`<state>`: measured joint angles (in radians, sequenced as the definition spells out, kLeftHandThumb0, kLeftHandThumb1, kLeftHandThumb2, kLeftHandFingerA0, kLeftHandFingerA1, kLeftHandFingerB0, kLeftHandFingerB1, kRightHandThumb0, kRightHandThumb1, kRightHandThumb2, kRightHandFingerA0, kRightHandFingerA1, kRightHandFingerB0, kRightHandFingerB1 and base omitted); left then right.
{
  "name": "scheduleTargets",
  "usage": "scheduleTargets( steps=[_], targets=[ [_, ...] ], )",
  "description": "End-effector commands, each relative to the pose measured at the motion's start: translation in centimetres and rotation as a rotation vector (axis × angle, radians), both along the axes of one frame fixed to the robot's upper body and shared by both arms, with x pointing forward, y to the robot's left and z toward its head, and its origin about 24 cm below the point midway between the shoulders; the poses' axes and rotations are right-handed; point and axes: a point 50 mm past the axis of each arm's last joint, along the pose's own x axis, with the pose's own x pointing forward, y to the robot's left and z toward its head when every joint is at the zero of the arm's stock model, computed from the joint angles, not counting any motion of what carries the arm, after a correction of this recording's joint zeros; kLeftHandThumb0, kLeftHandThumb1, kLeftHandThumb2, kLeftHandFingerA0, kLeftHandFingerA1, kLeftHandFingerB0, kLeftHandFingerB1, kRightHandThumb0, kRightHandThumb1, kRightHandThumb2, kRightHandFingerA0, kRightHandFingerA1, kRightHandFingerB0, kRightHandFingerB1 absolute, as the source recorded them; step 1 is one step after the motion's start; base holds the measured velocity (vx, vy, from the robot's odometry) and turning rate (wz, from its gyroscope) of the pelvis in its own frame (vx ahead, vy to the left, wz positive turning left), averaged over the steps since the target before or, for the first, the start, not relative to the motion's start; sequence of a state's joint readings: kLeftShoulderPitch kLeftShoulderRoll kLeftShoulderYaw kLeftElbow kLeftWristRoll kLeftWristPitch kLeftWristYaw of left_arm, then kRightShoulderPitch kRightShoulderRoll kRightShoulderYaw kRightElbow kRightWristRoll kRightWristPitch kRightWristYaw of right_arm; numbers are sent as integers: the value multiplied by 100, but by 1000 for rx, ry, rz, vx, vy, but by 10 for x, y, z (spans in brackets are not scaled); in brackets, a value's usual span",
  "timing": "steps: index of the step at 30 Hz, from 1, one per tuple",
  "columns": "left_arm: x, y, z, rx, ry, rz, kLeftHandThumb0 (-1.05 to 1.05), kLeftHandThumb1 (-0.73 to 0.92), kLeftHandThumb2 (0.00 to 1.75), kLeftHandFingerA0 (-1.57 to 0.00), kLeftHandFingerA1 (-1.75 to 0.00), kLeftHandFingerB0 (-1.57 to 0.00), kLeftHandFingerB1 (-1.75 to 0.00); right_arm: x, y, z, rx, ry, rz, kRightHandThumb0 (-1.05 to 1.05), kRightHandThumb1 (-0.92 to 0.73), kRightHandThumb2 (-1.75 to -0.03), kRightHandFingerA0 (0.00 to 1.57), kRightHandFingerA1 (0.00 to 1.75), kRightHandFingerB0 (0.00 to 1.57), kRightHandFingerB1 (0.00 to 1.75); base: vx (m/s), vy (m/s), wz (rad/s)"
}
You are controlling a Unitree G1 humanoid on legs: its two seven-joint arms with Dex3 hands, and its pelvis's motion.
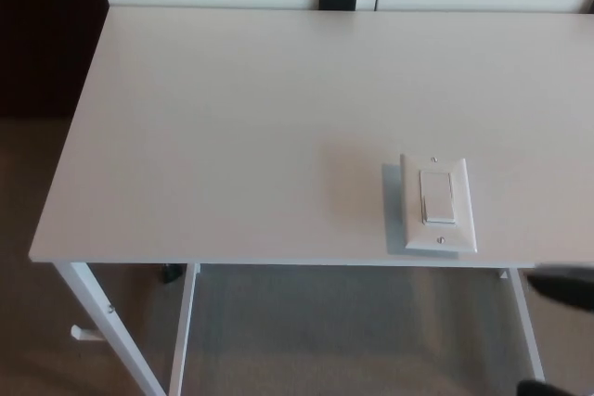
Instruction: The robot walk towards a table in front and then clicks the light switch button using the right hand's index finger
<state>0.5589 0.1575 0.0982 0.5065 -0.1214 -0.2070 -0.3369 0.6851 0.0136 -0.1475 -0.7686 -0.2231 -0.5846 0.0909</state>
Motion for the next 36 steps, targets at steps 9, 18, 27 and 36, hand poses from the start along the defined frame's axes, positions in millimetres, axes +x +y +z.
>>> scheduleTargets(
  steps=[9, 18, 27, 36],
  targets=[
    [8, 6, 8, 24, -17, -16, -73, 48, 89, -5, -107, -4, -78, 90, -11, 2, -482, 27, -278, -86, -65, -59, 10, 69, 44, 52, 0, 0, 0],
    [18, 7, 9, 36, -38, -40, -80, 51, 84, -5, -108, -4, -81, 120, -14, -15, -608, 211, -344, -91, -53, -58, 0, 47, 21, 42, 0, 0, 0],
    [18, 7, 9, 56, -32, -68, -80, 42, 102, -17, -84, -10, -69, 125, -8, -41, -721, 404, -335, -77, -46, -85, 0, 23, 11, 39, 0, 0, 0],
    [19, 8, 9, 60, -31, -75, -81, 41, 102, -18, -84, -10, -68, 127, 1, -67, -750, 549, -302, -62, -36, -80, 0, 27, 8, 33, 0, 0, 0]
  ],
)
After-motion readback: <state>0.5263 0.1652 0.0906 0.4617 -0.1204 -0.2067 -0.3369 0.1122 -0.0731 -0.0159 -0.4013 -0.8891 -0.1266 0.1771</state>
